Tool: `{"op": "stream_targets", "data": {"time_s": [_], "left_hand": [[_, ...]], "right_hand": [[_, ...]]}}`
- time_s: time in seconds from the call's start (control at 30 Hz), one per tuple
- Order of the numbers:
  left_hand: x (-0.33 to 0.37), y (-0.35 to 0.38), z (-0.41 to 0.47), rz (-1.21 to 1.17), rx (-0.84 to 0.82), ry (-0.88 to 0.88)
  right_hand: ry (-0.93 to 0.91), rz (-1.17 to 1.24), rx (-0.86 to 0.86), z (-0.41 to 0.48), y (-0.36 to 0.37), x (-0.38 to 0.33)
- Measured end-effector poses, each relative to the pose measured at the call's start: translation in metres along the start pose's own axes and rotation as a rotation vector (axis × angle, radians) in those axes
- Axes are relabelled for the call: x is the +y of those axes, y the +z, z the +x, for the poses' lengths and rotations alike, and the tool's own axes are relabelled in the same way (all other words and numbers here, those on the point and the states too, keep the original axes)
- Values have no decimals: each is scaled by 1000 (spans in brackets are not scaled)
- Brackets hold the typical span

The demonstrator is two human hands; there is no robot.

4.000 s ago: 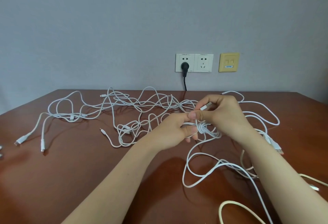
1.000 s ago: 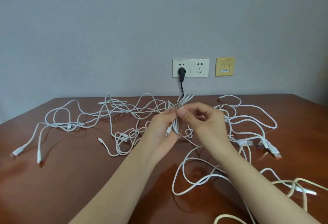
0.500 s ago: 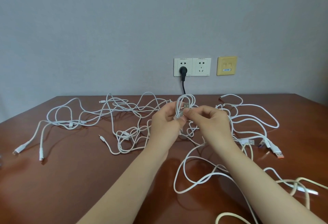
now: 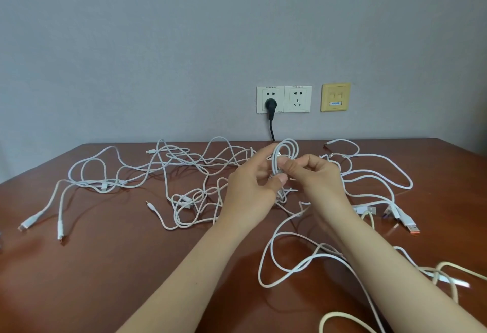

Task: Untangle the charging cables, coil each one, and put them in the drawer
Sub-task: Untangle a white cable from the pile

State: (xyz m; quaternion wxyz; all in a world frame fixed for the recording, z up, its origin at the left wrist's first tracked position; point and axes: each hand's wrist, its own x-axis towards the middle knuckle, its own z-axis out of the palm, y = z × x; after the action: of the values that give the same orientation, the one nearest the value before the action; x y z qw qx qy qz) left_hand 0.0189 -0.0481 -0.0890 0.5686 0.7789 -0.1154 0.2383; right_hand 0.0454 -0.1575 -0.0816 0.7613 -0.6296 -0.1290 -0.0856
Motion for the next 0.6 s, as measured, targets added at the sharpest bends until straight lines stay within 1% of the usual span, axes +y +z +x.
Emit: {"op": "stream_targets", "data": {"time_s": [0.07, 0.13, 0.3, 0.4, 0.47, 0.53, 0.6], "left_hand": [[-1, 1, 0, -16, -8, -11], [-2, 2, 0, -20, -21, -14], [-1, 3, -1, -49, -43, -27], [-2, 2, 1, -122, 0, -82], [-5, 0, 4, -154, 30, -110], [-5, 0, 4, -140, 20, -102], [-4, 1, 3, -129, -1, -78]], "right_hand": [[-13, 37, 58, 2, 0, 0], [7, 95, 71, 3, -1, -1], [39, 110, 5, 3, -1, -1], [73, 77, -123, 0, 2, 1], [79, 56, -178, 0, 2, 1], [76, 59, -176, 0, 1, 0], [73, 86, -140, 0, -1, -1]]}}
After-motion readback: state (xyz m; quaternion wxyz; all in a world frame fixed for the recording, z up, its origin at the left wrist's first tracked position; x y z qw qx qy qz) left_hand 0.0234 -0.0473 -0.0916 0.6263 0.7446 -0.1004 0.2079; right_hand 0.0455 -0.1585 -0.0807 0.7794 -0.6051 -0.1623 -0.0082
